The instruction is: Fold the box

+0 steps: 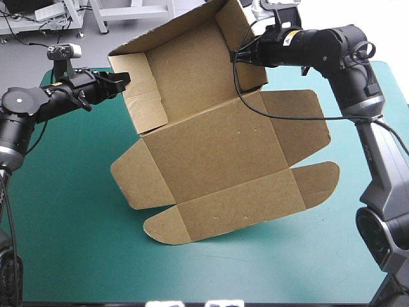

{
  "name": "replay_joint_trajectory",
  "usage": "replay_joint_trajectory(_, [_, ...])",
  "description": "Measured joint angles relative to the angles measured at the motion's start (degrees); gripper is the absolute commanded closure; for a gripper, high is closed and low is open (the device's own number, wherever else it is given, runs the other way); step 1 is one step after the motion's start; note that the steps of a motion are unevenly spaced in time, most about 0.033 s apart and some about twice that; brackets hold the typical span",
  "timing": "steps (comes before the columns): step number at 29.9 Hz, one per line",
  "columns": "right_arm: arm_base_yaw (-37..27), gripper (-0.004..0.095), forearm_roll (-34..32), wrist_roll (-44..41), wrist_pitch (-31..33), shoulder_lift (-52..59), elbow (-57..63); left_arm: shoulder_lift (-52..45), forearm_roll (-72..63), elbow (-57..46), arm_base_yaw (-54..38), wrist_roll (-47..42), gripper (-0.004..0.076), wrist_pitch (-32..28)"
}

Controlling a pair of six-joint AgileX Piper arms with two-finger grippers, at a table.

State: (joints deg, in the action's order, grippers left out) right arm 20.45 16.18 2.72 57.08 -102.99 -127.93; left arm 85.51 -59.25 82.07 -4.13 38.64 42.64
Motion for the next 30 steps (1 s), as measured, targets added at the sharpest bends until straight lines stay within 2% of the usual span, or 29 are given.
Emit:
replay_joint_trajectory(3, [0.0, 0.0926, 1.57, -0.05, 0.05, -0.25, 0.0, 1.15, -0.46, 0.0, 0.0, 0.0, 0.0526, -0.51])
replay_joint_trajectory(4, [0.0, 0.0926, 2.01, -0.05, 0.05, -0.31, 0.0, 1.48, -0.46, 0.0, 0.0, 0.0, 0.0563, -0.66])
replay_joint_trajectory(6, [0.22, 0.0926, 2.26, -0.05, 0.05, -0.45, 0.02, 2.3, -0.61, 0.0, 0.0, -0.08, 0.0724, -1.1])
replay_joint_trajectory(11, [0.53, 0.0926, 2.1, -0.96, 0.36, -0.62, 0.07, 3.19, -0.58, 0.09, 0.0, -3.09, 0.0729, -2.6])
replay_joint_trajectory(14, [0.69, 0.0926, 0.0, -2.72, 2.01, -1.03, 0.01, 3.19, 2.57, 2.0, 0.36, -4.12, 0.0729, -1.01])
replay_joint_trajectory(18, [0.97, 0.0926, -4.14, -6.29, 7.45, -2.29, -0.09, 3.5, 15.99, 8.34, 3.22, -11.15, 0.0729, 2.85])
replay_joint_trajectory(22, [1.28, 0.0926, -6.4, -8.09, 13.7, -4.03, -0.09, 5.7, 29.82, 16.36, 7.65, -19.12, 0.0729, 9.38])
replay_joint_trajectory(25, [1.34, 0.0926, -7.23, -8.43, 14.01, -5.61, 0.1, 8.62, 37.79, 20.18, 10.5, -23.19, 0.0729, 14.28])
replay_joint_trajectory(30, [1.34, 0.0927, -7.98, -8.68, 14.01, -6.84, 4.47, 13.23, 46.64, 21.44, 14.58, -28.65, 0.0729, 17.44])
